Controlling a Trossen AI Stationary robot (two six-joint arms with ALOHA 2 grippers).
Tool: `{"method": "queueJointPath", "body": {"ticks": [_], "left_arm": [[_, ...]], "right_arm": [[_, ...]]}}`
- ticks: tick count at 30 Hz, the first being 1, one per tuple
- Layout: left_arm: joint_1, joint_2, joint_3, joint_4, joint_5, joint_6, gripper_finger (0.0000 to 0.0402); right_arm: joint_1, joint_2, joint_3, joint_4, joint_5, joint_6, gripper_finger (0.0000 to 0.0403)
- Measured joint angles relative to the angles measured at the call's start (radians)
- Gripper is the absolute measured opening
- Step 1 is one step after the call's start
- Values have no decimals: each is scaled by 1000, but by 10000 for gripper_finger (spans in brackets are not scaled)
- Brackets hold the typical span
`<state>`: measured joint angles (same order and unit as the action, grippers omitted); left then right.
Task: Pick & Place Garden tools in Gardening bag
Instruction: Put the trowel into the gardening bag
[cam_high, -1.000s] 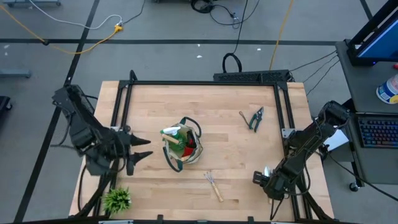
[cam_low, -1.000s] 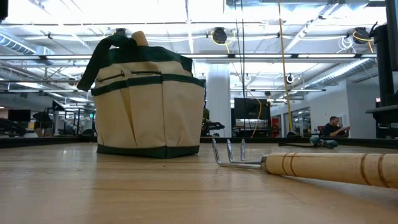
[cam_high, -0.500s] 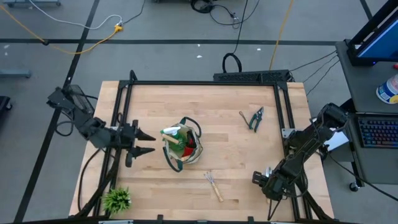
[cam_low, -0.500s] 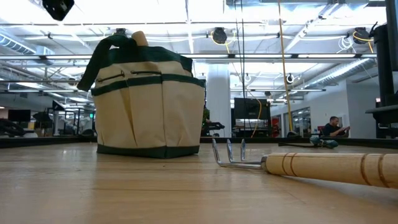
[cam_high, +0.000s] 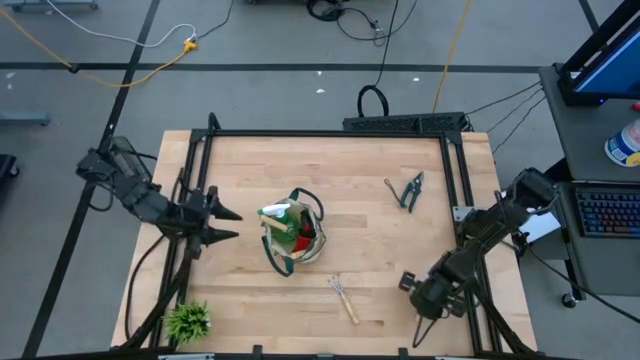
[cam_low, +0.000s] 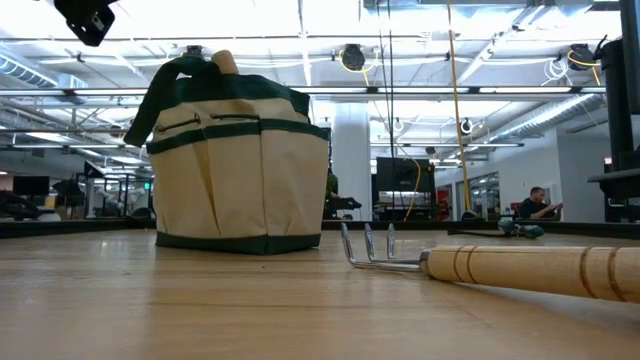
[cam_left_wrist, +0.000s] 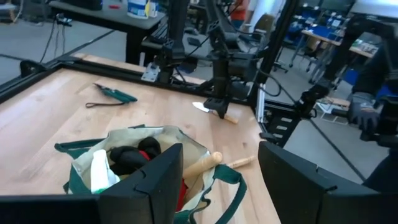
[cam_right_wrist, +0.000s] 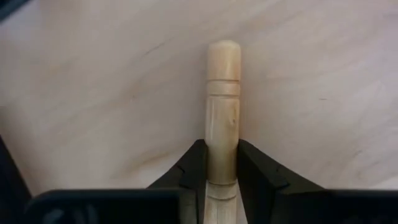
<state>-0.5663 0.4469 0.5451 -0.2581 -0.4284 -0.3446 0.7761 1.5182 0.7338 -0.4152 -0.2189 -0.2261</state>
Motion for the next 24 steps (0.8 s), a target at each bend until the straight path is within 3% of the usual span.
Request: {"method": "queueJointPath", "body": {"ticks": [9, 14, 24], "left_arm": [[0, -84, -40, -1, 13, 6, 216], [0, -90, -42, -2, 14, 17, 216], [-1, -97, -43, -3, 58, 90, 216]], "right_arm": [[-143, -44, -3, 40, 87, 87, 55], [-250, -111, -3, 118, 84, 140, 55], [-459, -284, -2, 489, 65, 262, 55]]}}
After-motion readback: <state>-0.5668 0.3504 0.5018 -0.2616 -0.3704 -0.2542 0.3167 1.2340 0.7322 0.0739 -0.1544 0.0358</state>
